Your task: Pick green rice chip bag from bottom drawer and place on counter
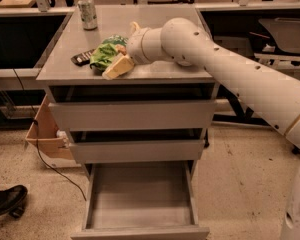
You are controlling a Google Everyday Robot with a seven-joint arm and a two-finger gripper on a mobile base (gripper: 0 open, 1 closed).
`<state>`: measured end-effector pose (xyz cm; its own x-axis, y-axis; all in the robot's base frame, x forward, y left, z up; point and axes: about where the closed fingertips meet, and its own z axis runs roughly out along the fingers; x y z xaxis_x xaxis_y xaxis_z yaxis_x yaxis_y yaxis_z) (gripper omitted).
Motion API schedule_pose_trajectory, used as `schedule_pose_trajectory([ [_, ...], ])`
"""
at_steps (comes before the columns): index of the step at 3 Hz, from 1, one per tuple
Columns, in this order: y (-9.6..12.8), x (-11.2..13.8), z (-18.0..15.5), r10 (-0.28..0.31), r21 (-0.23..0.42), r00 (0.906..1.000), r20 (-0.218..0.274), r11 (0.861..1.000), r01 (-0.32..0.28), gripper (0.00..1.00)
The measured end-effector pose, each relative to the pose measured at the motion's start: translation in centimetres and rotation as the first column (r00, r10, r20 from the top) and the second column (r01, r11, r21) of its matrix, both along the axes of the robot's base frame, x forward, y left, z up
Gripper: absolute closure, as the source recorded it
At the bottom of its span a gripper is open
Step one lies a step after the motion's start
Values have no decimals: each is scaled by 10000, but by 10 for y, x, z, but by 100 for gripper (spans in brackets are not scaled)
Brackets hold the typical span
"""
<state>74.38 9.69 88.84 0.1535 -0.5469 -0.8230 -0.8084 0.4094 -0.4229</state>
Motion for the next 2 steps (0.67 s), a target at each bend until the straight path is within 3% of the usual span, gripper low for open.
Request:
schedule_pose_trajectory([
  [1, -13, -9, 15, 305, 358, 9995, 80, 9989, -308, 0],
  [2, -51, -33, 38, 812, 638, 9964, 251, 9945, -826, 0],
])
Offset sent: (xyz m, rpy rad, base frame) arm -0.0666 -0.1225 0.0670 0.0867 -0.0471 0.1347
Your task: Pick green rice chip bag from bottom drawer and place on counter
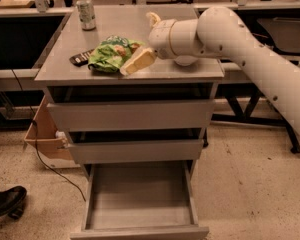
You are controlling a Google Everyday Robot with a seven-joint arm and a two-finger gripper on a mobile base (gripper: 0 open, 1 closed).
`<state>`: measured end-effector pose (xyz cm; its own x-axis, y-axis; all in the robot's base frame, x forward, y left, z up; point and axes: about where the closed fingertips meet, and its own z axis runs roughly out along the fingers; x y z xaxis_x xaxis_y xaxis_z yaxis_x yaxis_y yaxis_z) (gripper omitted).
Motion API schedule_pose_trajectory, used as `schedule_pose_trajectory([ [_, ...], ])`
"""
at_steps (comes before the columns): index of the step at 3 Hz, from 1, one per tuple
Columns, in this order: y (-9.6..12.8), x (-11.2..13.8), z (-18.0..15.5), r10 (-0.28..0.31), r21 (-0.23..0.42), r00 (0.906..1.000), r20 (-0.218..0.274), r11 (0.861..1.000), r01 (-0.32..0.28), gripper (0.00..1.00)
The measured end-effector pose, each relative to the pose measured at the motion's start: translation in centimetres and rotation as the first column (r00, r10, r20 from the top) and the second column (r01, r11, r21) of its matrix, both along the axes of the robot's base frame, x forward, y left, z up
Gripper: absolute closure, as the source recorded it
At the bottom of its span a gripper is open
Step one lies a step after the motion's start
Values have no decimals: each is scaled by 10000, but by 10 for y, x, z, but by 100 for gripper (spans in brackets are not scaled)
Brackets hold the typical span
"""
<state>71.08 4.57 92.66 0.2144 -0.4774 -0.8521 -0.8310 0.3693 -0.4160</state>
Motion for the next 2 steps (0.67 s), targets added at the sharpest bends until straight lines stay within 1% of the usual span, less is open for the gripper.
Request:
schedule_pose_trajectory([
  [1, -58, -39, 21, 408, 229, 9991, 97, 9989, -410, 0],
  [2, -88, -46, 17, 97, 174, 10000, 7, 9998, -97, 0],
])
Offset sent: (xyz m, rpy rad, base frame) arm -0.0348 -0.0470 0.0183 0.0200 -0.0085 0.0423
